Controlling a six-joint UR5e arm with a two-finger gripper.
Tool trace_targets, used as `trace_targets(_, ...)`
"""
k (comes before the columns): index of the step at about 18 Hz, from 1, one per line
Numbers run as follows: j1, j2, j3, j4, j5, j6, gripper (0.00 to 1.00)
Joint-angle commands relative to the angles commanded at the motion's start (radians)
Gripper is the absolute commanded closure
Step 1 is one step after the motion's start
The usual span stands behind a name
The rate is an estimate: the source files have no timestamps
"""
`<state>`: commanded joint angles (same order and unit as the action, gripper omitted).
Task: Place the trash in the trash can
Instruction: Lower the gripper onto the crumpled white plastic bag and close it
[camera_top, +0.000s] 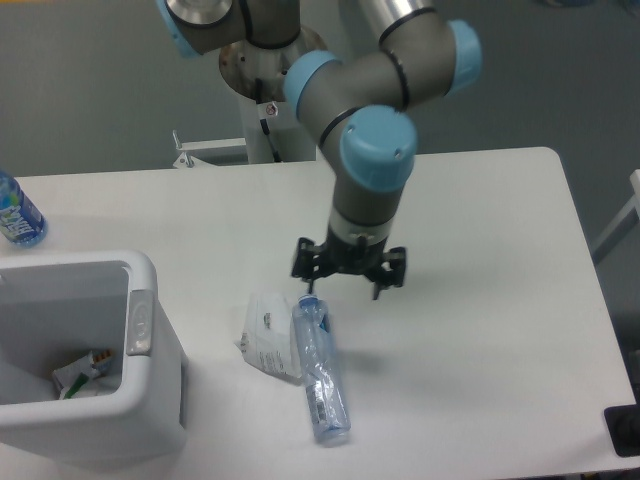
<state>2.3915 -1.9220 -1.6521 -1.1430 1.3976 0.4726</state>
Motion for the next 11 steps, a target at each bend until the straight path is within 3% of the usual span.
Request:
trace_targets(2,-0.023,-0.012,-0.006,0.038,-0.025,-0.032,0.0)
trace_targets(5,-0.049,-0.044,-0.018,0.048,-0.02,-0.035,0.0)
trace_targets(11,-0.074,-0.057,-0.072,0.054,0.014,-0.032,0.0)
